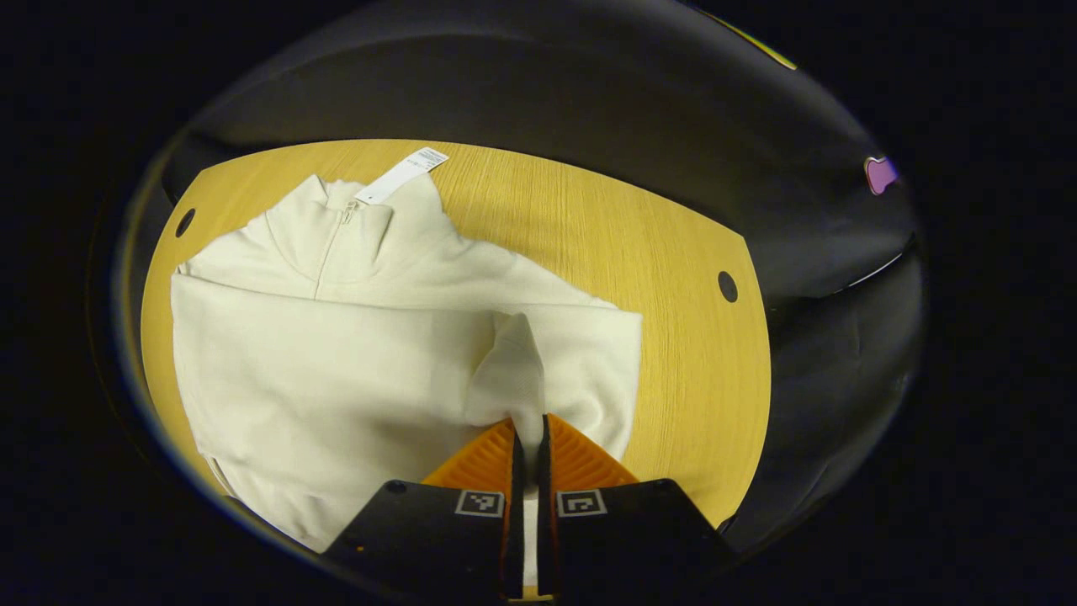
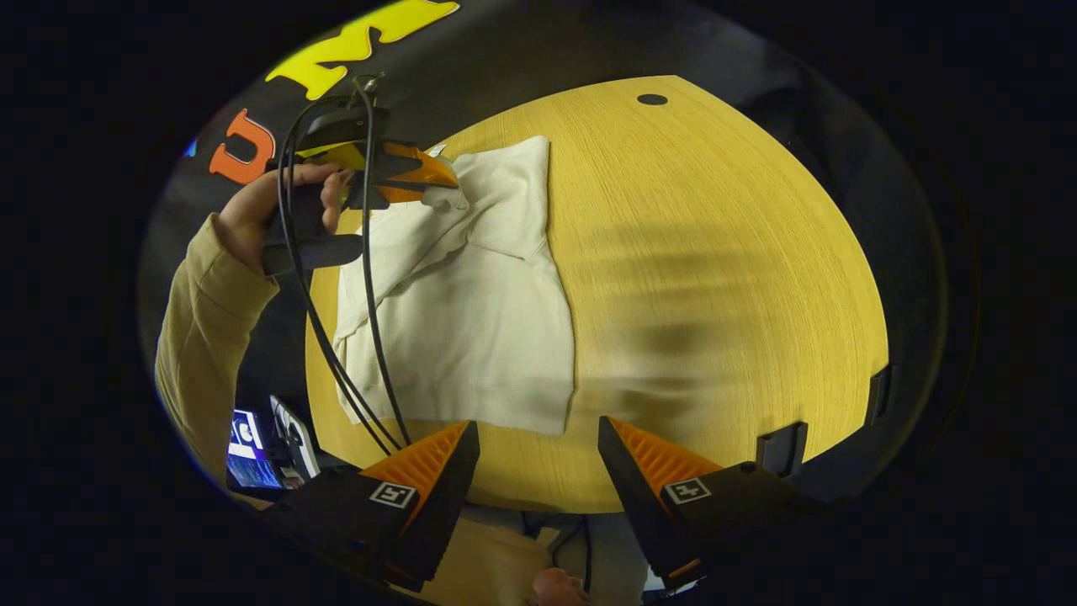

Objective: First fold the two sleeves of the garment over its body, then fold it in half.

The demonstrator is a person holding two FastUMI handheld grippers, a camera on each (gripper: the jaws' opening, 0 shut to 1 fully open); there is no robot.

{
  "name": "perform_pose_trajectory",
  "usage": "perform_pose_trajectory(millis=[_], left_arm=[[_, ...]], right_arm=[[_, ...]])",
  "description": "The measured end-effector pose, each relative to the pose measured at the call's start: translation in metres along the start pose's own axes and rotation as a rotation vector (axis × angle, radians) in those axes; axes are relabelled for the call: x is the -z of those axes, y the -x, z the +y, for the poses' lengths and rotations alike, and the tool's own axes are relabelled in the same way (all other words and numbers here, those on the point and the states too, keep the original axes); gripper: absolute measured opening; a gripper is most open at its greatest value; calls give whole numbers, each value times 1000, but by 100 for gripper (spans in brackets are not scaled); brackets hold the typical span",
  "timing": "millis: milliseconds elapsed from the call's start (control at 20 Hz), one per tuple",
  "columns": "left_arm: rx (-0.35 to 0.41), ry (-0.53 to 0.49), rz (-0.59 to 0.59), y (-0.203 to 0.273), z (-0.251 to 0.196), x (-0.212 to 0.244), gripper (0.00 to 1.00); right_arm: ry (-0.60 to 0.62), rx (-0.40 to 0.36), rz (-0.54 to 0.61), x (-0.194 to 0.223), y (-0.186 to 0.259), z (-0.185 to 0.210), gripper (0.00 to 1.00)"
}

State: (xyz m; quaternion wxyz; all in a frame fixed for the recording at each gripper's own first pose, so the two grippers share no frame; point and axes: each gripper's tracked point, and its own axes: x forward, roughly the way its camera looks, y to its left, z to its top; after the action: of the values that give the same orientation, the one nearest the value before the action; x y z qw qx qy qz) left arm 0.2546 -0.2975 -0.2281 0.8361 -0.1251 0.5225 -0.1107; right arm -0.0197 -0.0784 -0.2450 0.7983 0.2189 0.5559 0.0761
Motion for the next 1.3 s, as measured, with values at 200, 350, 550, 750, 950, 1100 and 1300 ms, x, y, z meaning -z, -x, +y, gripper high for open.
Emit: perform_pose_trajectory(millis=[200, 350, 550, 750, 950, 1100, 1300], left_arm=[[70, 38, 5, 5, -15, 4, 22], [78, 57, -1, 9, -12, 4, 33], [89, 80, 7, 20, -13, 13, 53], [110, 77, -10, 37, -9, 25, 68], [81, 56, -31, 58, 23, 44, 89], [67, 87, -35, 73, 56, 65, 90], [34, 105, -35, 92, 114, 101, 90]], right_arm=[[-9, 6, 3, 1, 2, -12, 91], [-8, 12, 1, 2, 2, -15, 91], [5, 21, 1, 7, 2, -13, 89], [43, 24, 3, 17, 0, -1, 91], [80, 23, 3, 27, -5, 18, 91], [127, 37, 7, 35, -13, 30, 89], [170, 40, 23, 48, -25, 49, 91]])
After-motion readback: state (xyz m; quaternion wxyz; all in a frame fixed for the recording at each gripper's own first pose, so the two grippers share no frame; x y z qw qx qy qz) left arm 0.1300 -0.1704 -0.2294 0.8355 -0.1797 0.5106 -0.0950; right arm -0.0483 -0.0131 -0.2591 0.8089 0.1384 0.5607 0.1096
